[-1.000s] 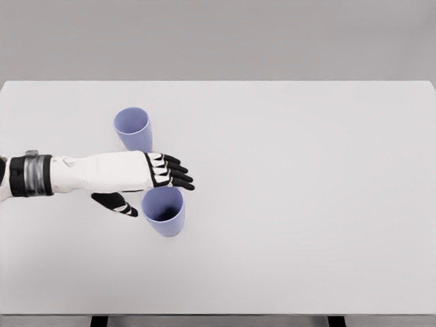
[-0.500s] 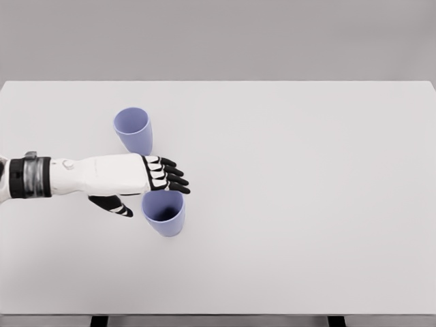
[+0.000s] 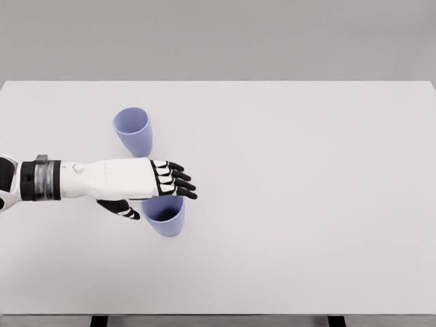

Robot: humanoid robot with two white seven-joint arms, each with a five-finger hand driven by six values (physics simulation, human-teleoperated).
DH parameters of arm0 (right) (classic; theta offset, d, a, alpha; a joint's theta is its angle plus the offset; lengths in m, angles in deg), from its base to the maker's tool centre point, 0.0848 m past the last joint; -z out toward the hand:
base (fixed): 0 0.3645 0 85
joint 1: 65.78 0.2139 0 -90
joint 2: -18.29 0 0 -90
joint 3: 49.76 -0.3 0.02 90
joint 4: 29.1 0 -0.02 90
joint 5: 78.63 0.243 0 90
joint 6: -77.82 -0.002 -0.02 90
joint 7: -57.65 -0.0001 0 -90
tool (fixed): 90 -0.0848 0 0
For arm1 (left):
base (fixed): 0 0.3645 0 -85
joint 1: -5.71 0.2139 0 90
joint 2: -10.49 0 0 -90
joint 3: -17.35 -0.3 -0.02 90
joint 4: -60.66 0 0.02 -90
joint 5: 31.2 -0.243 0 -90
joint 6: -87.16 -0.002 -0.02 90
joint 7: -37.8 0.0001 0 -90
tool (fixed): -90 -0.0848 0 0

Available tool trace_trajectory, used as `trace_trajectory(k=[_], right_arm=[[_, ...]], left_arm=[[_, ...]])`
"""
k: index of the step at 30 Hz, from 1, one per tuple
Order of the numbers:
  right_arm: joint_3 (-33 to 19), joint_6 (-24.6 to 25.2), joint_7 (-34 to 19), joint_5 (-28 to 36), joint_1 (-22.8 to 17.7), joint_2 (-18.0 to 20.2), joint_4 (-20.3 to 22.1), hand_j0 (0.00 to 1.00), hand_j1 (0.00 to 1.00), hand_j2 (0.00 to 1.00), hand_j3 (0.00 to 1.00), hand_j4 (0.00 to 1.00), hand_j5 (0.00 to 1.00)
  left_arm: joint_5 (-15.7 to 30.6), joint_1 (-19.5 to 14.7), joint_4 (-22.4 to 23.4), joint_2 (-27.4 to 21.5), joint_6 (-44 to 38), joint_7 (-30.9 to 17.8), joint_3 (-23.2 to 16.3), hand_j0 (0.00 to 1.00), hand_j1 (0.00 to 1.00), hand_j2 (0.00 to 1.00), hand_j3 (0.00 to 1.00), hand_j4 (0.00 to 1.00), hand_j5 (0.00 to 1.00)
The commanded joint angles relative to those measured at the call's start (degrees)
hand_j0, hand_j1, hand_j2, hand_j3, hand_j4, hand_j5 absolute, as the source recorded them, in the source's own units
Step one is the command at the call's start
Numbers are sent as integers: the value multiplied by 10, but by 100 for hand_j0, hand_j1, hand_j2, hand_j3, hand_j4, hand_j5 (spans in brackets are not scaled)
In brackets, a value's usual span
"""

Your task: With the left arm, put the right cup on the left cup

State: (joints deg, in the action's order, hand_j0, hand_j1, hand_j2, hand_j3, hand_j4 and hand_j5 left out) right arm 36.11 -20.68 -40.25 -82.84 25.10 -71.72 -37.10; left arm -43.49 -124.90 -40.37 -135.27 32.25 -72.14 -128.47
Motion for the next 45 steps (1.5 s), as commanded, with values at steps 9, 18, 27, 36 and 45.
trace_trajectory(k=[9, 18, 27, 36, 45], right_arm=[[0, 1, 0, 0, 0, 0, 0, 100, 100, 100, 100, 100, 100], [0, 0, 0, 0, 0, 0, 0, 100, 100, 100, 100, 100, 100], [0, 1, 0, 0, 0, 0, 0, 100, 100, 100, 100, 100, 100], [0, 0, 0, 0, 0, 0, 0, 100, 100, 100, 100, 100, 100], [0, 0, 0, 0, 1, 0, 0, 100, 100, 100, 100, 100, 100]], left_arm=[[-16, -1, 0, 1, -1, 1, -4, 100, 100, 100, 100, 100, 100], [-34, 2, 0, 11, -1, 2, -9, 100, 100, 100, 100, 100, 100], [-34, 11, 1, 13, -1, 4, -9, 82, 82, 82, 82, 82, 82], [-27, 14, 1, 11, -1, 3, -8, 68, 68, 68, 68, 68, 68], [44, -18, 0, -32, -1, 3, 3, 66, 66, 66, 66, 66, 66]])
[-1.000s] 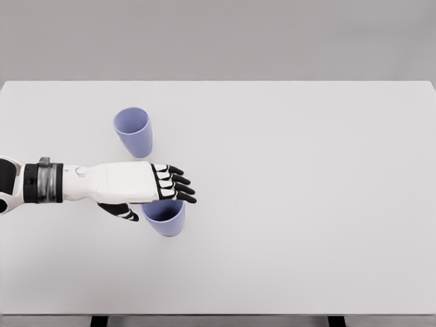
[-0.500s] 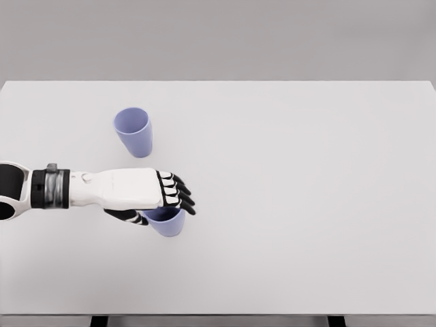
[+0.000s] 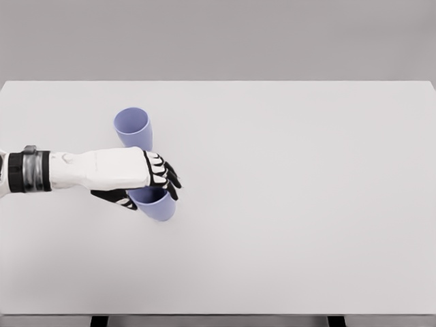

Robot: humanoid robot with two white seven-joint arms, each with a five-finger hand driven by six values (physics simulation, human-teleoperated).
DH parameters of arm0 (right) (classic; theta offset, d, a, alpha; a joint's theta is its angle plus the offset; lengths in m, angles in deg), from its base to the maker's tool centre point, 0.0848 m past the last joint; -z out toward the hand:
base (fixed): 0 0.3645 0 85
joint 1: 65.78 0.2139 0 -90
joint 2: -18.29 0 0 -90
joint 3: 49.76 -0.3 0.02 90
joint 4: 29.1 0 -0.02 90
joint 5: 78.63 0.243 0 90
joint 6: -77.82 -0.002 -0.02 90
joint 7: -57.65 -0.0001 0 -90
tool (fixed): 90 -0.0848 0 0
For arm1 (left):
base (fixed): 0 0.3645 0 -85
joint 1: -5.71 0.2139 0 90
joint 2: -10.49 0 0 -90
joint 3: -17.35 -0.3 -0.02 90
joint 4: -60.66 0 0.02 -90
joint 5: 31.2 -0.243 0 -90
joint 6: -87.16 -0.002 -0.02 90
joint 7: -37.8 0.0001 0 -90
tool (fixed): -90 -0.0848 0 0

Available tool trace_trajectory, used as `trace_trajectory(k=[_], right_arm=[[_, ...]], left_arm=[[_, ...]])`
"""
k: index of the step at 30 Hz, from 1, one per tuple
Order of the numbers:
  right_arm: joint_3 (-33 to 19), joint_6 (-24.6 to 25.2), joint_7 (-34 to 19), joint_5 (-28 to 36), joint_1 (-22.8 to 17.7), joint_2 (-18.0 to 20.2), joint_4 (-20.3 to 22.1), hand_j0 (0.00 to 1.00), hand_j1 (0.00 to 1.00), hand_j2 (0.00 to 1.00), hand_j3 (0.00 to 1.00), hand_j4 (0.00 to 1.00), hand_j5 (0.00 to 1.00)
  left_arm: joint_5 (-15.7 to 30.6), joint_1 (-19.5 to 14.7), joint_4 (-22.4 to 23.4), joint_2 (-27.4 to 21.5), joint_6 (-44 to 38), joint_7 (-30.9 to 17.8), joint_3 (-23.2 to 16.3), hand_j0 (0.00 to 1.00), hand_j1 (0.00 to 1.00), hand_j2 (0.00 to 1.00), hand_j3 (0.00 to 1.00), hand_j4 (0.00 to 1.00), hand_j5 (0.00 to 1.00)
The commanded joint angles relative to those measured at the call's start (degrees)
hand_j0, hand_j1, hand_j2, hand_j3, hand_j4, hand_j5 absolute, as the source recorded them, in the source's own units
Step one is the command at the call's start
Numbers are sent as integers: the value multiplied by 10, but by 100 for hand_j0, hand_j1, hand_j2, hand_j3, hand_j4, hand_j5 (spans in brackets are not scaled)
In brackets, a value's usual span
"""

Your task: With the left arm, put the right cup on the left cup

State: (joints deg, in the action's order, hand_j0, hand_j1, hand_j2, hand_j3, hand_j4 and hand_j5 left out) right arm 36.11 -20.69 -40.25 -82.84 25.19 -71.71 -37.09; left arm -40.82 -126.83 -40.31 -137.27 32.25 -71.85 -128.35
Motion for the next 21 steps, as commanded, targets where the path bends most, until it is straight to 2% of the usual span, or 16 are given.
trace_trajectory(k=[1, 11, 19, 21], right_arm=[[0, 0, 0, 0, -1, 0, 0, 100, 100, 100, 100, 100, 100], [0, 0, 0, 0, 0, 0, 0, 100, 100, 100, 100, 100, 100], [0, 0, 0, 0, -1, 0, 0, 100, 100, 100, 100, 100, 100], [0, 0, 0, 0, 0, 0, 0, 100, 100, 100, 100, 100, 100]], left_arm=[[23, 0, 0, -16, -1, 0, 2, 66, 66, 66, 66, 66, 66], [63, -33, 0, -68, -1, 0, 2, 66, 66, 66, 66, 66, 66], [94, -95, 2, -91, -1, -5, 2, 66, 66, 66, 66, 66, 66], [96, -98, 2, -91, -1, -5, 2, 66, 66, 66, 66, 66, 66]])
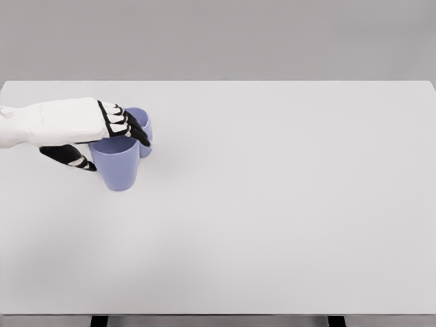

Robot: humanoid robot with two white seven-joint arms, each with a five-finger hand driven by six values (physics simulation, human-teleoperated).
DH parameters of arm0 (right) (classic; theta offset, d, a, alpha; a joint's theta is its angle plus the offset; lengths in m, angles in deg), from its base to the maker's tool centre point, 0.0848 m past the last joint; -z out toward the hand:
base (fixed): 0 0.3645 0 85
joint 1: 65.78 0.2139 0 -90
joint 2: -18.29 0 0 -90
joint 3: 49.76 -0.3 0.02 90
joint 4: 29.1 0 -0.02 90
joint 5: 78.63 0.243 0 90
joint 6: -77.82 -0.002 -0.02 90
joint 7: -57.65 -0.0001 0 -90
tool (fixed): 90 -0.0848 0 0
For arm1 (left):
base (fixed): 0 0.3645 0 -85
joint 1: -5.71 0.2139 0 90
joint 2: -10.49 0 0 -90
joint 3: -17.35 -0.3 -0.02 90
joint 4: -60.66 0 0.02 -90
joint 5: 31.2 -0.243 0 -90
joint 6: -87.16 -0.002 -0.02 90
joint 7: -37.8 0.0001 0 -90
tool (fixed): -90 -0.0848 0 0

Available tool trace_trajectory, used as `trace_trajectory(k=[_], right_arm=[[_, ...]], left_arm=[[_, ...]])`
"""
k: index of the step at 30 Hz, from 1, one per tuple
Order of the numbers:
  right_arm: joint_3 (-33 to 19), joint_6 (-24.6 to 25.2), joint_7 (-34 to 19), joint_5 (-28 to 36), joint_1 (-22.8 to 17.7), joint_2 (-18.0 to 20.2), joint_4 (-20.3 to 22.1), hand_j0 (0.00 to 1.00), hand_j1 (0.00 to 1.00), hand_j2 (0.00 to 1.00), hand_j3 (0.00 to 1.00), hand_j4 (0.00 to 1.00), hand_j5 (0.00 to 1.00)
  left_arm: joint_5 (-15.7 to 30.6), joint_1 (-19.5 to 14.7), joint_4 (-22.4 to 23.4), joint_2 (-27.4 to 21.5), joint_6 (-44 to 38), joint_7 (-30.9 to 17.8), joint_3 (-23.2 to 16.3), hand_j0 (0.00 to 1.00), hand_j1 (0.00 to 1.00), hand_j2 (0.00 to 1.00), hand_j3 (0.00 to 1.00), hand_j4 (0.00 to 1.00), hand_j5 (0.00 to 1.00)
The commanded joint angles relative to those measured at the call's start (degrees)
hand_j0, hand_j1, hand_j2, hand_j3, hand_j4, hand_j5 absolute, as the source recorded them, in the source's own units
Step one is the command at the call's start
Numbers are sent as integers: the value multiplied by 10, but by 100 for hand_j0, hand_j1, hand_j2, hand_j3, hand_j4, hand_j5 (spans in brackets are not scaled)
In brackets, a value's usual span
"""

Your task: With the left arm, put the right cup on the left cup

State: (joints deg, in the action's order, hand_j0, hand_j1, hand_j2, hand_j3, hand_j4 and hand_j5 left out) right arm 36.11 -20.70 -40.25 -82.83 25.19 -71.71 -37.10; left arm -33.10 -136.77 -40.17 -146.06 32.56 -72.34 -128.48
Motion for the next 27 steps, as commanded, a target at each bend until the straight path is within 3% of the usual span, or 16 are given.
trace_trajectory(k=[1, 2, 10, 27], right_arm=[[0, 0, 0, 0, 0, 0, 0, 100, 100, 100, 100, 100, 100], [0, 0, 0, 0, -1, 0, 0, 100, 100, 100, 100, 100, 100], [0, 1, 0, 0, -1, 0, 0, 100, 100, 100, 100, 100, 100], [0, 0, 0, 0, -1, 0, 0, 100, 100, 100, 100, 100, 100]], left_arm=[[22, 0, 1, -3, -4, -1, 3, 66, 66, 66, 66, 66, 66], [30, 0, 0, -3, -4, 0, 1, 61, 61, 61, 61, 61, 61], [53, -10, 12, -2, -4, 2, 5, 61, 61, 61, 61, 61, 61], [57, -62, 127, 58, -4, -1, 7, 61, 61, 61, 61, 61, 61]])
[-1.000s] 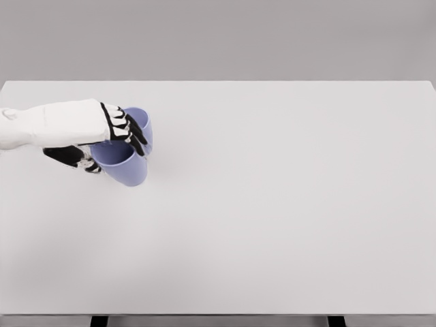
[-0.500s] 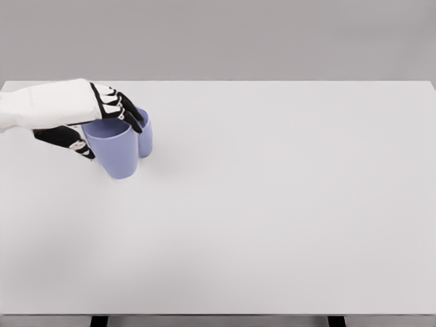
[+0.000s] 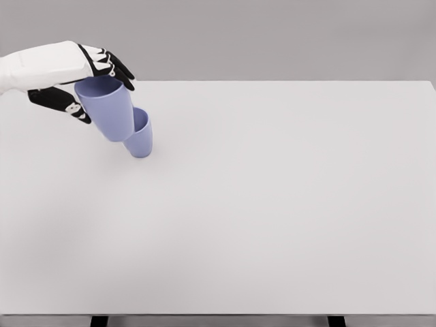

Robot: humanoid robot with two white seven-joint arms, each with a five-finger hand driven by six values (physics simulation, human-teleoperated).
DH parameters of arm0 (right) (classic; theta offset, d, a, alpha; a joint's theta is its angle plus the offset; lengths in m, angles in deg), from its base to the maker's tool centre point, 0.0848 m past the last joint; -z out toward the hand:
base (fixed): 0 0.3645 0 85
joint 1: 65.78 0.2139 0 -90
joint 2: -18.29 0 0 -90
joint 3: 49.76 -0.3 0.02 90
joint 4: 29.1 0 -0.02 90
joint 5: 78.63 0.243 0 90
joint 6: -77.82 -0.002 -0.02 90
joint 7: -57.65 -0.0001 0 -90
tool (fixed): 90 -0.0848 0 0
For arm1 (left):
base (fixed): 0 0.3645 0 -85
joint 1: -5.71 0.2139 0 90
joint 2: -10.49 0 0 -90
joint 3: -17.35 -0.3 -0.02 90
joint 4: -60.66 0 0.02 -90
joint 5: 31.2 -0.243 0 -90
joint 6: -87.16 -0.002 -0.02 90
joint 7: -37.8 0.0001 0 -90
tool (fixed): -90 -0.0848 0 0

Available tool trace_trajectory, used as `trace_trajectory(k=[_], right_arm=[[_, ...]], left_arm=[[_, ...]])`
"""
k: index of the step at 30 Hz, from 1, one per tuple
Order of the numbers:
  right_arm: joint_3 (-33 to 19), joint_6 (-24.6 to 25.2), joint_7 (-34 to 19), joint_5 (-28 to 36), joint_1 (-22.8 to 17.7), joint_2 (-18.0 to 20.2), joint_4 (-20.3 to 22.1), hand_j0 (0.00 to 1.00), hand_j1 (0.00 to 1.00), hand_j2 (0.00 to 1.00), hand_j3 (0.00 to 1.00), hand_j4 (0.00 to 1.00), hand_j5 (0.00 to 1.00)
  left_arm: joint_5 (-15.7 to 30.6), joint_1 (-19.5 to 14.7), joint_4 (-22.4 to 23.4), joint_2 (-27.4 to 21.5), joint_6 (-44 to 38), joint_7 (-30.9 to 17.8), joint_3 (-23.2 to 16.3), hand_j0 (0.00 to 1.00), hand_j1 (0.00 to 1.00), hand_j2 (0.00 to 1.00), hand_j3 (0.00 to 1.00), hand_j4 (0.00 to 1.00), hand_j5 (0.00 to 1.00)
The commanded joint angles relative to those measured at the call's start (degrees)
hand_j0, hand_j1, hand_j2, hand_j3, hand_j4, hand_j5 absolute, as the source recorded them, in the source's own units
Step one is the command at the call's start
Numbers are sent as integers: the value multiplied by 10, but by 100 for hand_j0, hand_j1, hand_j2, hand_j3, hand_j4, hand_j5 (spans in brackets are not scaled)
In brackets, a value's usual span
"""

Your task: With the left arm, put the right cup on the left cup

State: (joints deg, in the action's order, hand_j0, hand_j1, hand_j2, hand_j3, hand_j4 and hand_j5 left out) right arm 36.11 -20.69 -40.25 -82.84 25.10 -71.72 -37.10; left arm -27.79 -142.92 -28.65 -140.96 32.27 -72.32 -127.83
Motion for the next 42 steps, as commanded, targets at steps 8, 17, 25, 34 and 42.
trace_trajectory(k=[8, 17, 25, 34, 42], right_arm=[[0, 0, 0, 0, 1, 0, 0, 100, 100, 100, 100, 100, 100], [0, 0, 0, 0, 0, 0, 0, 100, 100, 100, 100, 100, 100], [0, 0, 0, 0, 1, 0, 0, 100, 100, 100, 100, 100, 100], [0, 0, 0, 0, 0, 0, 0, 100, 100, 100, 100, 100, 100], [0, 0, 0, 0, 1, 0, 0, 100, 100, 100, 100, 100, 100]], left_arm=[[4, -18, 63, 45, -1, -3, 0, 61, 61, 61, 61, 61, 61], [-8, -19, 120, 79, -1, -4, -4, 62, 62, 62, 62, 62, 62], [-27, -18, 135, 104, -3, -3, 0, 63, 63, 63, 63, 63, 63], [-25, -18, 148, 105, -3, -3, 2, 63, 63, 63, 63, 63, 63], [-26, -15, 144, 107, -31, 26, 3, 63, 63, 63, 63, 63, 63]])
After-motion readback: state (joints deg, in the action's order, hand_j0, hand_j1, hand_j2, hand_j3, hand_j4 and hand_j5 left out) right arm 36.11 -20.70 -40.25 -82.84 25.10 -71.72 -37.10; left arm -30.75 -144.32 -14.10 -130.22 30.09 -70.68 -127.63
